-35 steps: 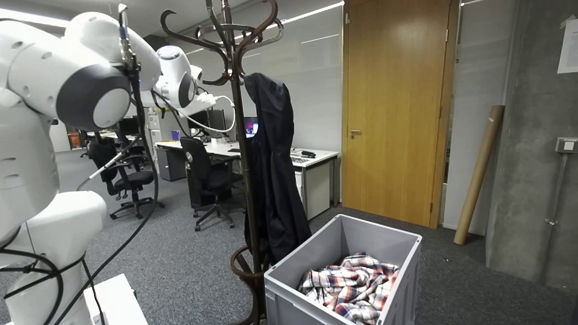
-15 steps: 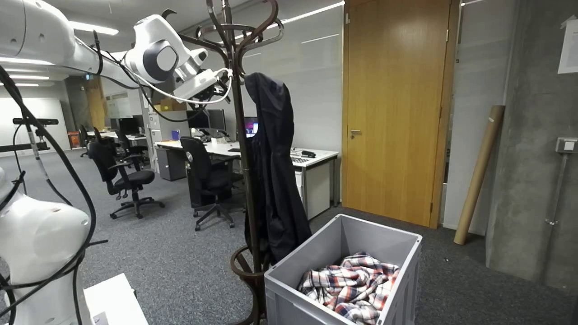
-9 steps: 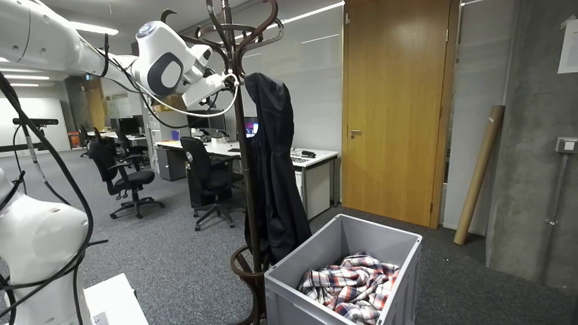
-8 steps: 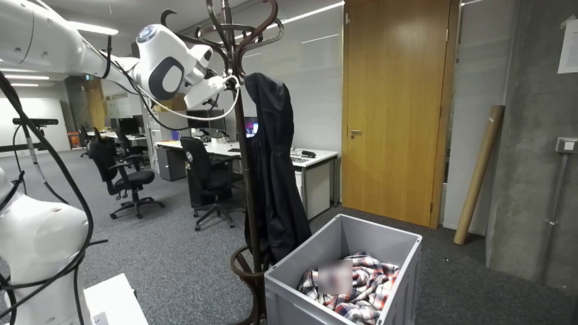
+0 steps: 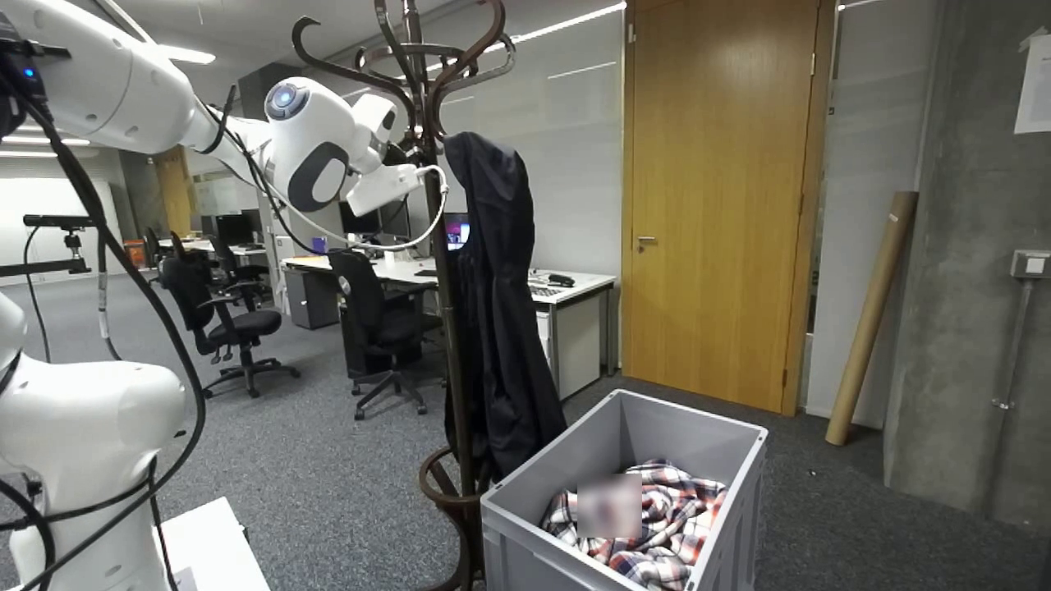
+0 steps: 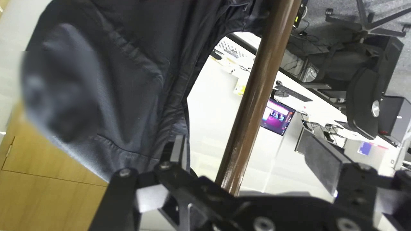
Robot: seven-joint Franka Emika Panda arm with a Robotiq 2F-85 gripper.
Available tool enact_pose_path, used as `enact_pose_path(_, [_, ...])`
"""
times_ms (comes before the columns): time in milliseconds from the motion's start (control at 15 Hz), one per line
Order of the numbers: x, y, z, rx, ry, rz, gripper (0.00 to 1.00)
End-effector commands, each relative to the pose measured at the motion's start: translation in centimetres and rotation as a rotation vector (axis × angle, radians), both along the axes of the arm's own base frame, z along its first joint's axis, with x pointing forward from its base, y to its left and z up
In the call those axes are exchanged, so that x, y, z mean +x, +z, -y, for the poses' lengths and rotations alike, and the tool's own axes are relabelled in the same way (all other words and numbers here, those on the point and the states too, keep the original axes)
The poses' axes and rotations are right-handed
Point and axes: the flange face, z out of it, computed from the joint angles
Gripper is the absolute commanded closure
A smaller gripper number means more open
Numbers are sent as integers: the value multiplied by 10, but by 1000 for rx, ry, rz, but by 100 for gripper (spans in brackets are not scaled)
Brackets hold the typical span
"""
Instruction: Take the hoodie off of the coat hanger
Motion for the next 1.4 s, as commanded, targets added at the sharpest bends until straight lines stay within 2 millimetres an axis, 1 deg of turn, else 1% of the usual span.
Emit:
enact_pose_path(0, [-2,0,4,54,68,22,0])
enact_pose_path(400, [6,-6,7,86,137,49,0])
enact_pose_path(733, [20,-5,8,124,155,105,0])
enact_pose_path(1000, [32,-1,2,135,174,147,0])
enact_pose_path(1333, [47,12,-10,129,206,191,0])
